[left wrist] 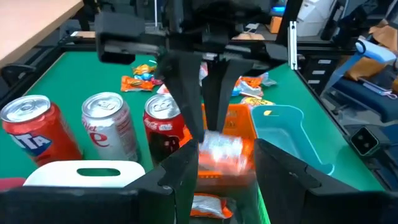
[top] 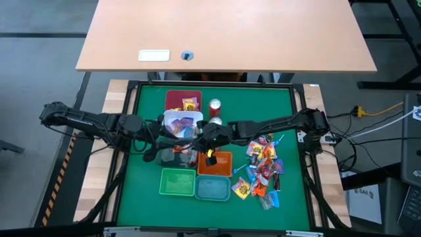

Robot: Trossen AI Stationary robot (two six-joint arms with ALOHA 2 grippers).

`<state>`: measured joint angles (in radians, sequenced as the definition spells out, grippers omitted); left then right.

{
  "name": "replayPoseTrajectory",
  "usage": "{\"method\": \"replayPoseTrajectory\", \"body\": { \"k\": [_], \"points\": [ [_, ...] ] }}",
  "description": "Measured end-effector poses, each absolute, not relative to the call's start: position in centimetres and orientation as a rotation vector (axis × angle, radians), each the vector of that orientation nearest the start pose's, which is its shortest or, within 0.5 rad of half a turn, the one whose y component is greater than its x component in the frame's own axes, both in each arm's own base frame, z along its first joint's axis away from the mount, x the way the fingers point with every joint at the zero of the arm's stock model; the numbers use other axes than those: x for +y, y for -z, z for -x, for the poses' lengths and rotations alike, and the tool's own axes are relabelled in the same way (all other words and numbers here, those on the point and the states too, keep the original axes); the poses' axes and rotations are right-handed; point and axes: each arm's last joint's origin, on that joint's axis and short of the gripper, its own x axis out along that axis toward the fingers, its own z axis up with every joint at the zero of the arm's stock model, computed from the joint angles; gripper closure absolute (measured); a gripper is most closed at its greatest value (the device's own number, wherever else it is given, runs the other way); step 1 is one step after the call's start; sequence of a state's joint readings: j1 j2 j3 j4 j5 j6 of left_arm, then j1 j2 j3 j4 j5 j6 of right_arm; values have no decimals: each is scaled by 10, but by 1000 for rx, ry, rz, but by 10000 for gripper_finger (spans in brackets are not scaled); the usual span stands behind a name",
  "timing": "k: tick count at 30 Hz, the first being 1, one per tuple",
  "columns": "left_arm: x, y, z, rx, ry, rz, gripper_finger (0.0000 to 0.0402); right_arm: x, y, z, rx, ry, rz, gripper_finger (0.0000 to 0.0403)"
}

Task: Sort candy
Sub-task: Put the orange chocolate into the black bin, then put the blue candy into the green bin

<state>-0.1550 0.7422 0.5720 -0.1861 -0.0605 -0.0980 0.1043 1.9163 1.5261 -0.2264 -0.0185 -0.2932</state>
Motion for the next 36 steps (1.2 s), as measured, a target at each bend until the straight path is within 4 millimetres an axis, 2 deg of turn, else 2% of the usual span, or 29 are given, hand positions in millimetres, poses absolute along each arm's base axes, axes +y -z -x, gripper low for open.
{"method": "replayPoseTrajectory", "body": {
  "k": [6, 11, 16, 21, 24, 28, 32, 36],
  "points": [
    [-25, -266, -166, 358, 82, 58, 258, 46, -259, -435, 601, -177, 321, 267],
    [-25, -266, -166, 358, 82, 58, 258, 45, -261, -427, 658, -176, 305, 249],
    [-25, -266, -166, 357, 81, 58, 258, 43, -271, -405, 803, -161, 196, 253],
    [-25, -266, -166, 355, 80, 58, 258, 47, -272, -375, 1039, -214, 42, 258],
    [-25, -266, -166, 355, 81, 58, 258, 58, -268, -360, 1184, -243, 14, 260],
    [-25, -266, -166, 355, 80, 58, 258, 83, -259, -344, 1311, -279, 83, 260],
    [-25, -266, -166, 355, 80, 58, 258, 103, -242, -332, 1378, -251, 141, 260],
    [-25, -266, -166, 355, 80, 58, 258, 110, -217, -320, 1431, -158, 150, 261]
  ]
}}
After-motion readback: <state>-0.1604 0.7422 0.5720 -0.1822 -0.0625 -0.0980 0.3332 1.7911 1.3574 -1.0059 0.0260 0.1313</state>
